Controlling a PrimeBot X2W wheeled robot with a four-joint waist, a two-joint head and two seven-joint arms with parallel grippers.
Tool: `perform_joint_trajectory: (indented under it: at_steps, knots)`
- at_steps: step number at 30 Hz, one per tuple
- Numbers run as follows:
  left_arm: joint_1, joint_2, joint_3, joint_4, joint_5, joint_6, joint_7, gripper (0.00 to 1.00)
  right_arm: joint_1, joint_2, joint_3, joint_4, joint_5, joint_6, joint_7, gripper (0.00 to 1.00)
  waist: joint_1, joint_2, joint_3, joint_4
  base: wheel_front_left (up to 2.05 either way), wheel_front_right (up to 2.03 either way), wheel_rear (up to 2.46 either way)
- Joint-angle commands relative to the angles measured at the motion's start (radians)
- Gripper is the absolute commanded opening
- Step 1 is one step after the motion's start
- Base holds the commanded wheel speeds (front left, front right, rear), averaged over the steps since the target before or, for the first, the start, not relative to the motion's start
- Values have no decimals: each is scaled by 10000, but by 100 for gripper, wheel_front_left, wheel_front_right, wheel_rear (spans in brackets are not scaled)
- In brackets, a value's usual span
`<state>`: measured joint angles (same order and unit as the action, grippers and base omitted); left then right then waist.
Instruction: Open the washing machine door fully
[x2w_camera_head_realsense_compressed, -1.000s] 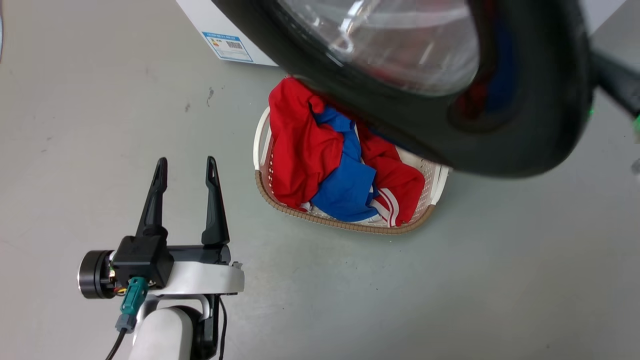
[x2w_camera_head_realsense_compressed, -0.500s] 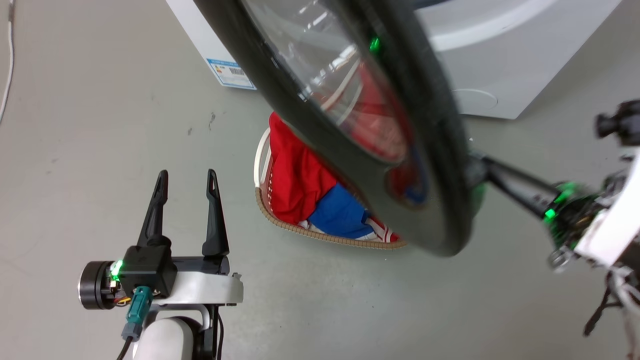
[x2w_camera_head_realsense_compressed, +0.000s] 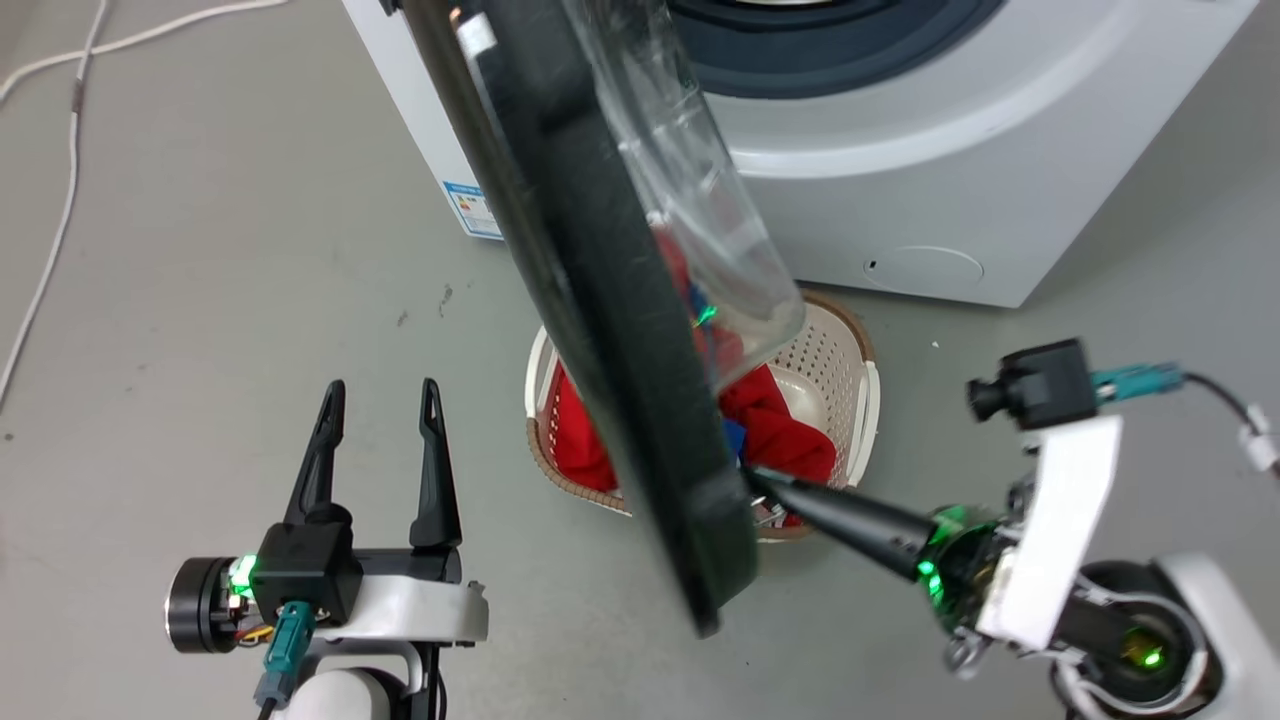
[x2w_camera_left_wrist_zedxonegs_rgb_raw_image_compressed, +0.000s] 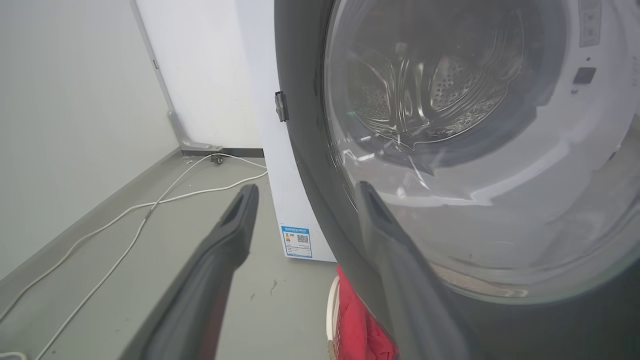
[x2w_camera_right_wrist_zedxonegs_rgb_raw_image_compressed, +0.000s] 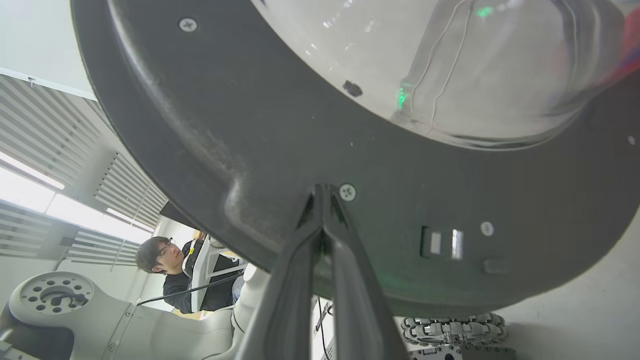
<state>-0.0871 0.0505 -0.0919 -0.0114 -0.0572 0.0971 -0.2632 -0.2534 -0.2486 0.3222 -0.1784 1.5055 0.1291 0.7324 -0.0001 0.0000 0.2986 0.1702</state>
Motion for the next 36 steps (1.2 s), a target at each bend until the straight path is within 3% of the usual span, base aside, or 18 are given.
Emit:
perform_joint_trajectory:
  at_steps: [1,11,17,18,19,20,25,32,36]
  knots:
    - [93,-2,-1,-3,8,-6,-24,100,215,184,216,111,64,29,-23,0,1,0,-102,53,0,0,0]
    - [344,-2,59,37,92,-35,-24,100,377,624,1038,744,8,29,-326,0,1,0,-432,141,0,0,0]
    - [634,-2,150,92,191,-4,-24,100,536,511,787,843,-366,29,-1462,0,1,0,-915,-6,0,0,0]
    - [700,-2,181,113,193,-7,-24,100,608,503,676,841,-426,29,-1781,31,1,0,-1027,-48,0,0,0]
    - [758,-2,210,123,194,-24,-24,100,660,486,591,806,-488,29,-2067,72,1,0,-1145,-93,0,0,0]
    - [810,-2,236,126,196,-44,-24,100,711,447,492,741,-621,29,-2415,100,1,0,-1253,-132,0,0,0]
    - [1115,-3,371,151,302,-78,-24,100,1056,207,1,362,-1484,29,-4623,100,1,0,-1845,-336,0,0,0]
    - [1601,27,541,147,392,-148,-24,100,1437,-601,-343,1023,-4516,29,-9004,100,1,0,-2518,-602,0,0,0]
    - [1844,55,618,110,441,-150,-24,100,1618,-473,-1002,1601,-6195,27,-9925,100,1,0,-2762,-748,0,0,0]
